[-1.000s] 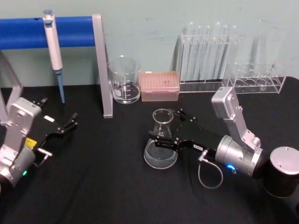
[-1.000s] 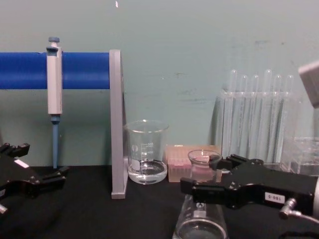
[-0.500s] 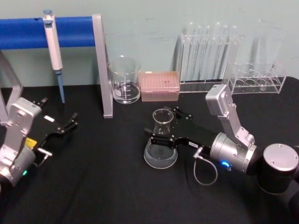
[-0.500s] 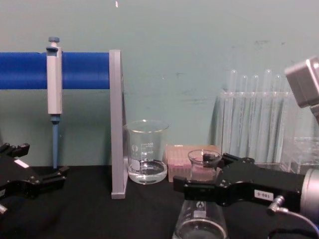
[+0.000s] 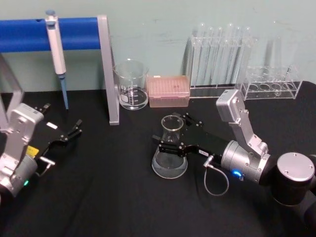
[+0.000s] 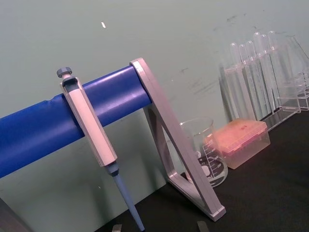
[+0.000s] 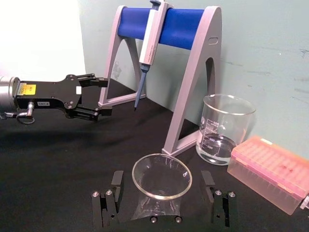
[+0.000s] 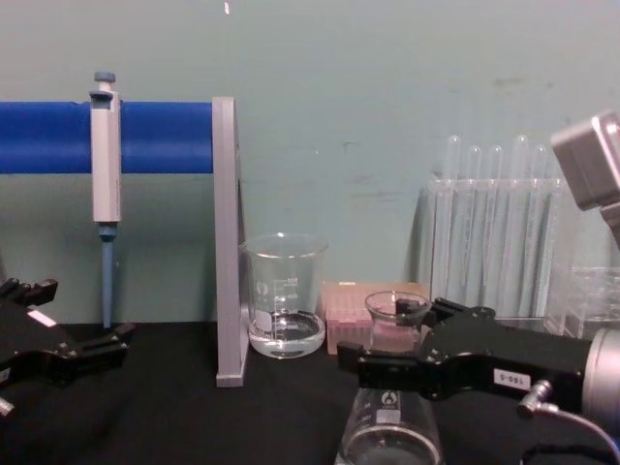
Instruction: Grasp the erlenmeyer flask with one hand, shake it three times, then place it back.
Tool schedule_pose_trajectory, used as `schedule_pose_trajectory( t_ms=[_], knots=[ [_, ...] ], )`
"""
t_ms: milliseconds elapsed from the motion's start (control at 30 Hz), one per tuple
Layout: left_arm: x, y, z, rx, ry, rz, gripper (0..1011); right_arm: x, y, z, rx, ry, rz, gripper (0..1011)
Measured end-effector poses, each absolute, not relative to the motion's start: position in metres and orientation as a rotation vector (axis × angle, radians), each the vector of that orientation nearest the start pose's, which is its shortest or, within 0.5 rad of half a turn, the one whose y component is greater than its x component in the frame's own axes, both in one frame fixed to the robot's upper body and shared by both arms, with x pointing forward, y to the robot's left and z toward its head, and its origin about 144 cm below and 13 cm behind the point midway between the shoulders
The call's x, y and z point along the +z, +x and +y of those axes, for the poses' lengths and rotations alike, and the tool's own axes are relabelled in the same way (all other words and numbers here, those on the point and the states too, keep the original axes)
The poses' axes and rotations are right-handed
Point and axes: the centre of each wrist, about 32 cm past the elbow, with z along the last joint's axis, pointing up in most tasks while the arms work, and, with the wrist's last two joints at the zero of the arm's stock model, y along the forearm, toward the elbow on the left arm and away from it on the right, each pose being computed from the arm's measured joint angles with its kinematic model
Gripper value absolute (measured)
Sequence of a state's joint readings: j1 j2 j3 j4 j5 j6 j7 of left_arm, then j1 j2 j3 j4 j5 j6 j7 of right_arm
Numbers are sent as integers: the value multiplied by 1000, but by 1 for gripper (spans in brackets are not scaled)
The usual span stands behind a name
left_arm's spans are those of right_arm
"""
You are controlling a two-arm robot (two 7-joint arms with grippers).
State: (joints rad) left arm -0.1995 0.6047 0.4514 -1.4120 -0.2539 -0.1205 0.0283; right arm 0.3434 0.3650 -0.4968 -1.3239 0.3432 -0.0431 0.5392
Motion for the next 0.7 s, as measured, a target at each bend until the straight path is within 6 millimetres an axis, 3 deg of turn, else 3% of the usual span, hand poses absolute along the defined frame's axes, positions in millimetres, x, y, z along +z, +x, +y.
schedule_pose_trajectory(
  t_ms=[700],
  knots=[
    [1140, 489, 310, 1248, 304, -285, 1001, 1154, 528, -223, -678, -132, -60, 1000]
  ],
)
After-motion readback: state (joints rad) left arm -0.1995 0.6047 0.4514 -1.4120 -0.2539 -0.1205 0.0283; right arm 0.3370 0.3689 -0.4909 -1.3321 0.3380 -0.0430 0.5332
